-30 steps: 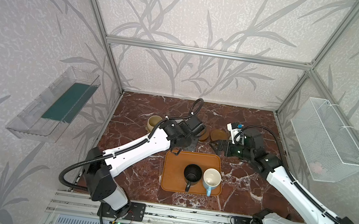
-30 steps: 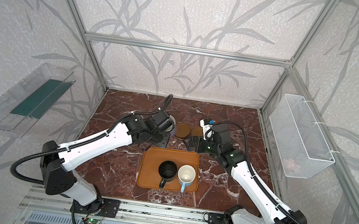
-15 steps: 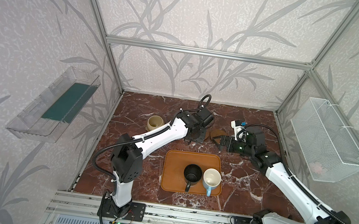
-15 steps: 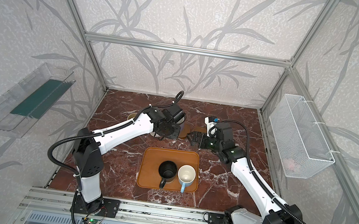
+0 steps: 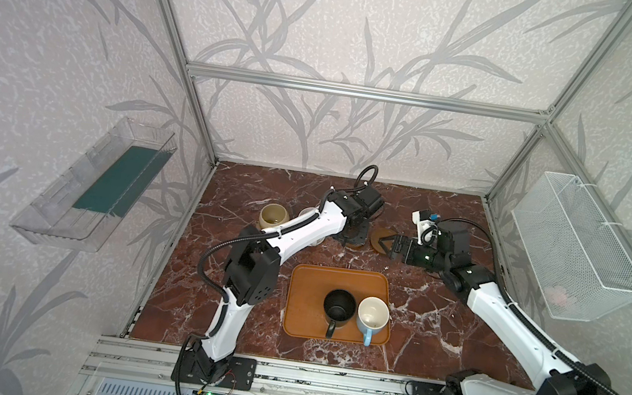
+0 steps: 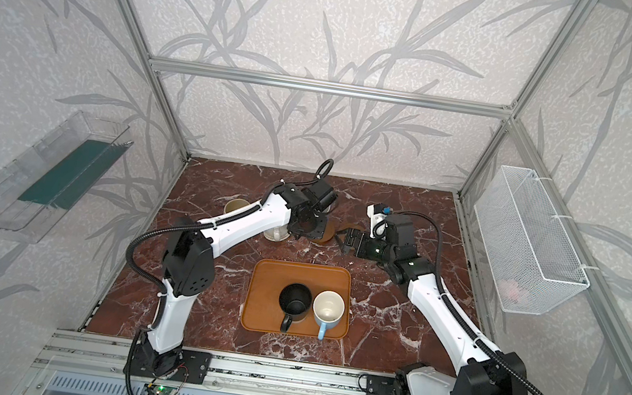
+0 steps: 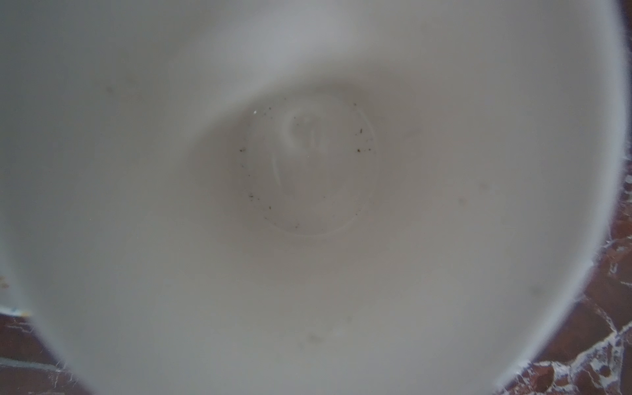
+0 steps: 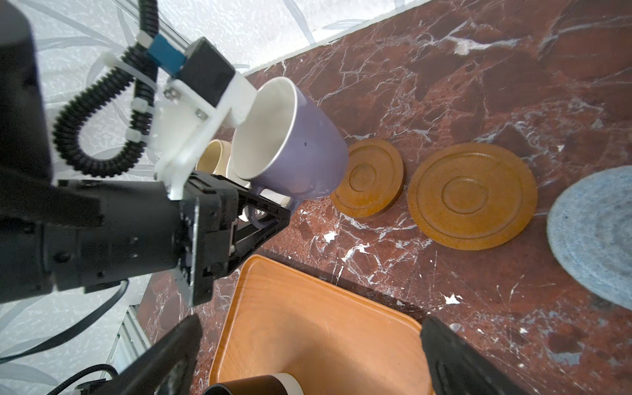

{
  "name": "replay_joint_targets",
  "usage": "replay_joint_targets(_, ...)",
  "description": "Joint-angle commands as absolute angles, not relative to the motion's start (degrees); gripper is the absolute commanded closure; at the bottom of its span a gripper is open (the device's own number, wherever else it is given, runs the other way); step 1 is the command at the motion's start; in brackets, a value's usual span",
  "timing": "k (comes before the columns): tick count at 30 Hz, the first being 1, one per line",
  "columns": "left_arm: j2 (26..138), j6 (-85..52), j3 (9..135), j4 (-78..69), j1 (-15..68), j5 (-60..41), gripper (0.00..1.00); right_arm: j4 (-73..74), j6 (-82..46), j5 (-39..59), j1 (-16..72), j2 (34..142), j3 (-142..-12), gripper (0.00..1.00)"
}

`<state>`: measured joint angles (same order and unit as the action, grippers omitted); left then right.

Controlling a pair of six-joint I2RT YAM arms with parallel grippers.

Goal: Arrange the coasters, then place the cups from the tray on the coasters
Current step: 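Carry the lavender mug with the left gripper toward the small wooden saucer, then lower the lavender mug onto the small wooden saucer with the left gripper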

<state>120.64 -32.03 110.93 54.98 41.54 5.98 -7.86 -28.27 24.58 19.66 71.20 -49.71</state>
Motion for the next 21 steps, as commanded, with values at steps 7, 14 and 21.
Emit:
replay_joint_targets(7,125.4,-33.6,117.9,56.5,40.9,10.0,1.00,-7.6,-28.5,25.9,18.8,72.9,-48.9,0.01)
replay_joint_targets(14,128.7,-33.4,120.5,56.3,40.4,8.0,1.00,-8.1,-27.5,25.0,18.6,73.7,-48.9,0.01)
replay_joint_targets(21,131.0,-34.0,122.7,57.9,40.3,9.0,1.00,-8.2,-27.2,25.2,18.1,74.2,-48.8,0.01)
